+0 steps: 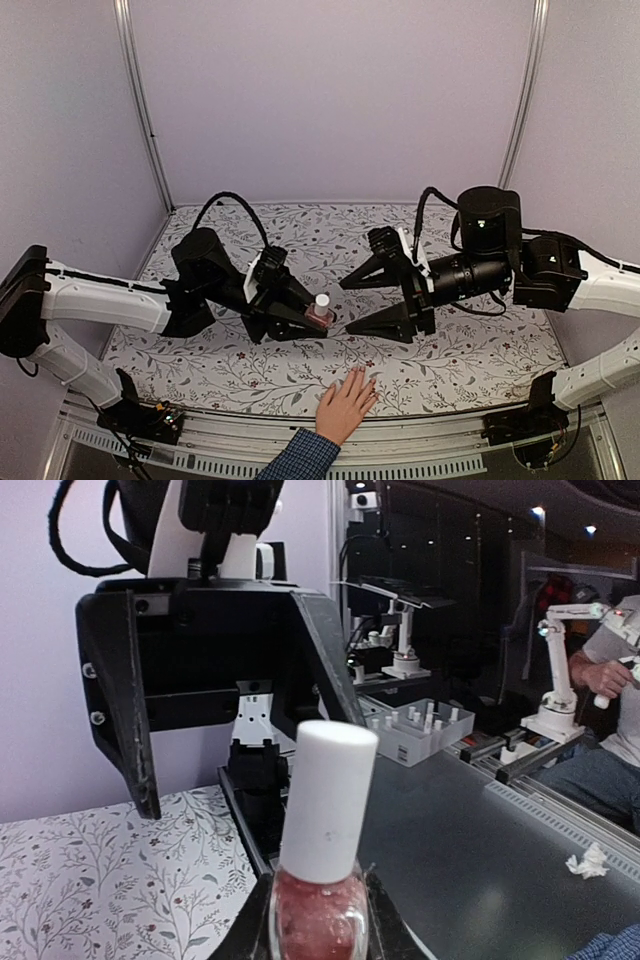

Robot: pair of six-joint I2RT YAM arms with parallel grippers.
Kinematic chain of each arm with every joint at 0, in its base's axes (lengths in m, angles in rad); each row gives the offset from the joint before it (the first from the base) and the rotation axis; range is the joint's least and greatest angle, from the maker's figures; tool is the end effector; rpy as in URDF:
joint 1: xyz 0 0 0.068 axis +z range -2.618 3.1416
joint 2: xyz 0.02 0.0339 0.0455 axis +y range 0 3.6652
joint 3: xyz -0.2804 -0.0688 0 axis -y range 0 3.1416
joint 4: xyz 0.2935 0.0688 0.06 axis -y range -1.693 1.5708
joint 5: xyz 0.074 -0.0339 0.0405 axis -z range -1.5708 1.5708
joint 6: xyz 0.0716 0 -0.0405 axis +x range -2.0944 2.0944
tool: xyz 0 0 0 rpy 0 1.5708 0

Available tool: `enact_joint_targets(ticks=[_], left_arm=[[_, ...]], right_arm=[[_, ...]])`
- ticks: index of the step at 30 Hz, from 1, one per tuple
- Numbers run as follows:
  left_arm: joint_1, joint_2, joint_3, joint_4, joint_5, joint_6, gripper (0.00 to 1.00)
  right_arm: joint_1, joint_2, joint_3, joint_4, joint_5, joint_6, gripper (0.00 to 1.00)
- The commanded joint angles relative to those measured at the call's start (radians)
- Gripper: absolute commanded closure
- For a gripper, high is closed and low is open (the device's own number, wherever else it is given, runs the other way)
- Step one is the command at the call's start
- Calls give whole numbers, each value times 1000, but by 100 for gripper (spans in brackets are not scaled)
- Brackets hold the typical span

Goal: Paint the nails
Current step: Screw the nail polish bottle.

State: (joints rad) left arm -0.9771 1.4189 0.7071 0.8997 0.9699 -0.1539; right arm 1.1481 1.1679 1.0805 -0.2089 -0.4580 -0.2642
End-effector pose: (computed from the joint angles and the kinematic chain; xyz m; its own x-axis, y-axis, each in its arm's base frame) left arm 0.1477 -0.3244 0.2658 -0.0381 -0.0985 -0.9944 0.9271 -0.3749 0.0017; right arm 0.1106 0.3229 0.3652 0.1433 -0.2524 -0.9569 -0.9883 -0.0866 -0.1251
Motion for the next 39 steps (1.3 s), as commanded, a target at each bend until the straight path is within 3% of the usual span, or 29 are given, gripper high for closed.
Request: enact_joint_targets(ticks=[1, 20, 31, 39], left_arm=[[-13, 59, 56, 10, 183, -53, 100], [-49, 163, 137, 22, 314, -115, 100], [-52, 166, 138, 40, 302, -122, 100], [-30, 120, 107, 50, 234, -103, 100]], right_arm=[[26, 14, 64, -64, -62, -89, 34], [83, 111, 162, -160, -99, -164, 59], [94, 123, 166, -170, -87, -167, 84], [95, 135, 151, -167, -72, -154, 92]])
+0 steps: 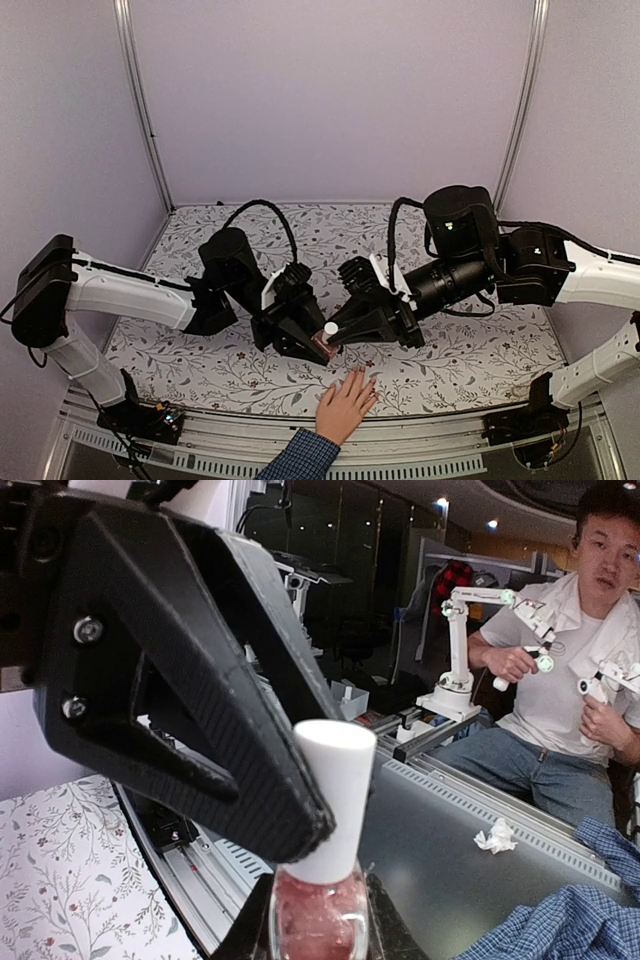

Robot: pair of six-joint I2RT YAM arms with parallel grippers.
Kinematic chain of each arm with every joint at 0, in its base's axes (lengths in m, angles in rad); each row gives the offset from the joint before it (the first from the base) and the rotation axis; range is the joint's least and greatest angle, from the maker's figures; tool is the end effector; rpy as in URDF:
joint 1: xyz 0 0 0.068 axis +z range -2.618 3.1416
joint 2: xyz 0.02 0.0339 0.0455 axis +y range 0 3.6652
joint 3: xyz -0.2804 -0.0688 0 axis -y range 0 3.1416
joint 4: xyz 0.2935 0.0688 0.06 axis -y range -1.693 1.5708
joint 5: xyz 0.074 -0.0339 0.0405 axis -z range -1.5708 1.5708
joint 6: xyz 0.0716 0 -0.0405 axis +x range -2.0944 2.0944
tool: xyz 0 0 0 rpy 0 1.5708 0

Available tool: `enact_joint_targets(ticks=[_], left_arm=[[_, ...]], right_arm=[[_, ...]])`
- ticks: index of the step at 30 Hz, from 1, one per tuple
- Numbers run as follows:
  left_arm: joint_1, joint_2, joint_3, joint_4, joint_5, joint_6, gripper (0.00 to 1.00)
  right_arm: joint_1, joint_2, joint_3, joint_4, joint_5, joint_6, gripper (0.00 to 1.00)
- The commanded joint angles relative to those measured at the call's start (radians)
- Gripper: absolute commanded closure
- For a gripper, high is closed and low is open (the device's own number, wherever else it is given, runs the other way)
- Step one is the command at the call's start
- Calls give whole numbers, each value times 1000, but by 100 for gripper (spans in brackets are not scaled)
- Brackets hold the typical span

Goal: Paint the nails
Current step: Screw the nail polish bottle.

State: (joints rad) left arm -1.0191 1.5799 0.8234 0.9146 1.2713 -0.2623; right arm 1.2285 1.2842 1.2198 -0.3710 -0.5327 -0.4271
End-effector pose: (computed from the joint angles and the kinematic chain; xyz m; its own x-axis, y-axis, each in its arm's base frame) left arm 0.1363 -0.3519 0.2510 -0.1137 0.0388 -0.9928 0.7417 -0.6615 -0.1108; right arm 0.0868 0.3518 0.3662 0.2713 -0.3017 -0.9140 -0.9379 -0.2962 -0.1806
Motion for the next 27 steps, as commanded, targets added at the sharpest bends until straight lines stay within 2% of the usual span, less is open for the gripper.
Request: enact_joint_targets(ticks=[1, 12, 27], left_arm=[[15, -48, -12, 35, -78, 6, 100], [40, -148, -72, 21, -306, 82, 100], [36, -245, -173, 92, -854, 151, 100]], right_arm=[[15, 19, 10, -5, 9, 13, 92], [13, 38, -11, 24, 83, 83, 93], [-27, 110, -9, 90, 262, 252, 99]])
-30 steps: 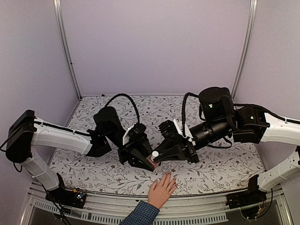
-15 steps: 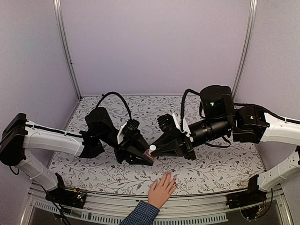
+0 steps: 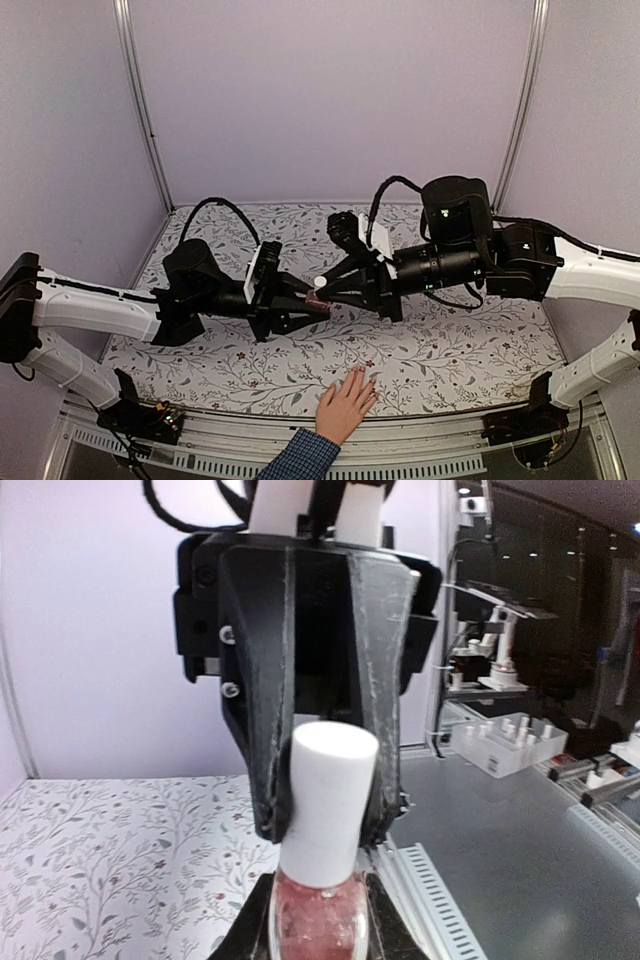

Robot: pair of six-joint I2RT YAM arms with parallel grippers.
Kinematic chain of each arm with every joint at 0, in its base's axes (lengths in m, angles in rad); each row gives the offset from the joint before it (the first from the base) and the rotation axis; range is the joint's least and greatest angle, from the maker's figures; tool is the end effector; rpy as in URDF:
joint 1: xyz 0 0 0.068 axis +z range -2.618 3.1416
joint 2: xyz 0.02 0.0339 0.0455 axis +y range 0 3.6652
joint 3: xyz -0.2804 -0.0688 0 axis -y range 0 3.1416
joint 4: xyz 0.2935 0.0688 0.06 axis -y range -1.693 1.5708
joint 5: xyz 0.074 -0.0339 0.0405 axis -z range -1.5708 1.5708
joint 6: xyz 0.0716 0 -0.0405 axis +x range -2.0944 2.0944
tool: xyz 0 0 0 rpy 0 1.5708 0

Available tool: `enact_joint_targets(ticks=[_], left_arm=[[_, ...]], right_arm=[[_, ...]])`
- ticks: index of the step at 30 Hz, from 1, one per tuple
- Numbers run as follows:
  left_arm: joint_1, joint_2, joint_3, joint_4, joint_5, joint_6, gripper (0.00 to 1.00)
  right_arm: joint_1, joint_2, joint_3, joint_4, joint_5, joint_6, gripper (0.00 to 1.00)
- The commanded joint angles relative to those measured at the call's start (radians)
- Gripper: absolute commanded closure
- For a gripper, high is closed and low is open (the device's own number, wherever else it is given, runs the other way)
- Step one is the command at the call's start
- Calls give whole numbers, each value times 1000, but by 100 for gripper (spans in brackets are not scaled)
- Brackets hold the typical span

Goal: Paint the nails
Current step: Screw the nail polish bottle.

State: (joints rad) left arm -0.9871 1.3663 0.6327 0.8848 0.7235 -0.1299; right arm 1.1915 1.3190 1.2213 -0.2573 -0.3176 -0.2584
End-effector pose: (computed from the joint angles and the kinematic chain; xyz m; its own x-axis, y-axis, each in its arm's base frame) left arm 0.1519 -0.3160 0.2553 -0.0454 -0.1074 -0.9932 0.9885 -0.1482 -0.0292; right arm 0.1204 0.3624 0.3668 0.1288 -0.3325 -0.9343 -0.9909 -0.0054 -0.1347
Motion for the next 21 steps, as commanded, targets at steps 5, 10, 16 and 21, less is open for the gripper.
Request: enact_joint_targets(ticks=[5, 10, 16, 21], left_arm=[[0, -28, -8, 171, -460, 24, 100], [-11, -21, -13, 179, -588, 44, 100], [-27, 6, -9, 183, -704, 73, 100], [-34, 15, 5, 134, -751, 88, 100]], right_arm=[[4, 92, -21, 18, 115, 146, 100], [-2, 114, -25, 46, 173, 203, 100], [-13, 127, -37, 82, 246, 303, 98], [-17, 128, -30, 81, 255, 339, 88]])
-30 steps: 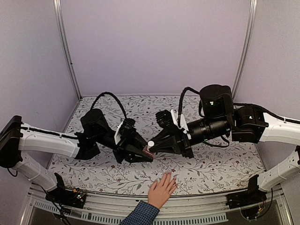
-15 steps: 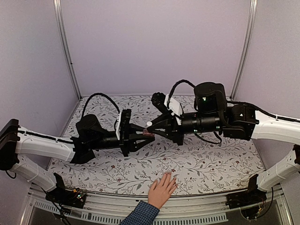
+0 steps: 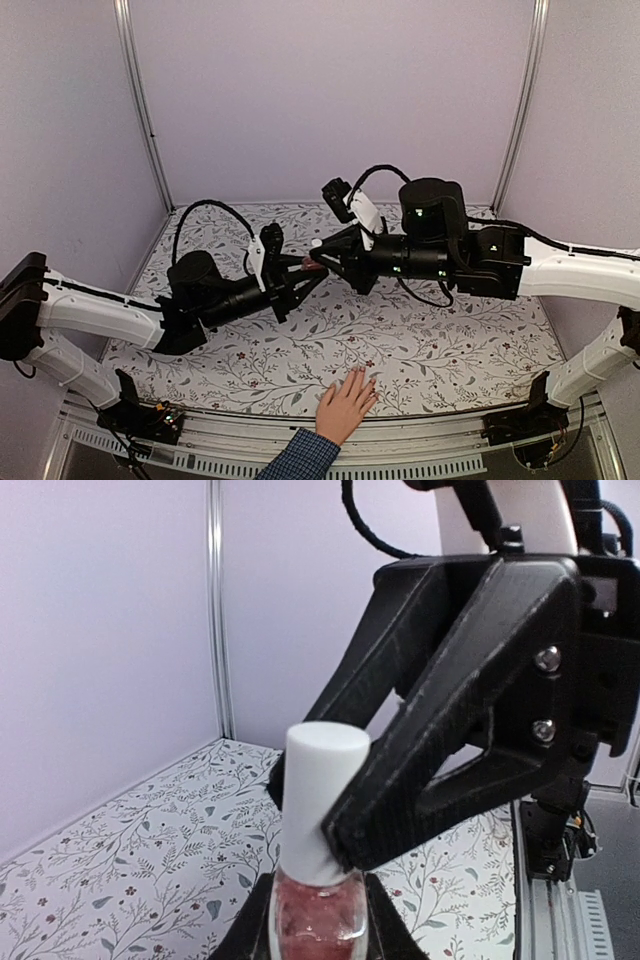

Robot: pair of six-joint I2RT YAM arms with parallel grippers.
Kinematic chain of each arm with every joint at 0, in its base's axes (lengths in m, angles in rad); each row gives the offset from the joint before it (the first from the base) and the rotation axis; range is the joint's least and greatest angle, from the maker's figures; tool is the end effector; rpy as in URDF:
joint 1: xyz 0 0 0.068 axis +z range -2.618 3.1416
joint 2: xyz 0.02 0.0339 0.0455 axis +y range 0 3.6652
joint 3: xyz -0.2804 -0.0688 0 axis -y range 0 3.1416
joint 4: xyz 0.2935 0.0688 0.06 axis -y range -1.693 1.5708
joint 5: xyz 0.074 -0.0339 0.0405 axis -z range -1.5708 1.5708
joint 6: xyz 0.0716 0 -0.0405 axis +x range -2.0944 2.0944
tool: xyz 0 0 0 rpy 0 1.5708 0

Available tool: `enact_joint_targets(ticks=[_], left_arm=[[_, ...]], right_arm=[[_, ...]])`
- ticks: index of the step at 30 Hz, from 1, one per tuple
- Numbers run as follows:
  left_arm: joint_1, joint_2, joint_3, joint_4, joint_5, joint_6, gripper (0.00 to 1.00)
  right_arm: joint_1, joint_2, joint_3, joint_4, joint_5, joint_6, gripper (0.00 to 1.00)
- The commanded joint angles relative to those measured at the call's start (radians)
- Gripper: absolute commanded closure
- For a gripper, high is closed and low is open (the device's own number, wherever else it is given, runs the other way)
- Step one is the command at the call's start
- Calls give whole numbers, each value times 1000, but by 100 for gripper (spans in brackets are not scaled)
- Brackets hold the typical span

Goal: Paint the nails
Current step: Screw the nail polish bottle.

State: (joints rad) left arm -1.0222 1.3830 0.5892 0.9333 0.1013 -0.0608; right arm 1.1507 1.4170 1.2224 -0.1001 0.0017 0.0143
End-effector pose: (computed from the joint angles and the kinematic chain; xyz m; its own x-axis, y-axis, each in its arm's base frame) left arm 0.1816 -0.3110 0.2420 0.0176 -0.1448 -0.9893 0.9038 0.4254 -0.0461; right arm 0.1697 0.3797 0.3504 -0.1315 -0.2593 -0.9568 -0.9106 0.4131 0.0132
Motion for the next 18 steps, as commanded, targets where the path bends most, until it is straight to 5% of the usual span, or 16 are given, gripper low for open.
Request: enact_joint_targets(ticks=[1, 10, 18], left_arm=[[2, -5, 47, 76, -120, 21, 100], [21, -53, 27, -22, 120, 9, 100], [53, -63, 64, -115, 635, -10, 100]], right_arm=[[24, 26, -32, -73, -62, 67, 83], [20, -80, -89, -32, -79, 19, 49], [20, -182, -133, -55, -266, -123, 28]])
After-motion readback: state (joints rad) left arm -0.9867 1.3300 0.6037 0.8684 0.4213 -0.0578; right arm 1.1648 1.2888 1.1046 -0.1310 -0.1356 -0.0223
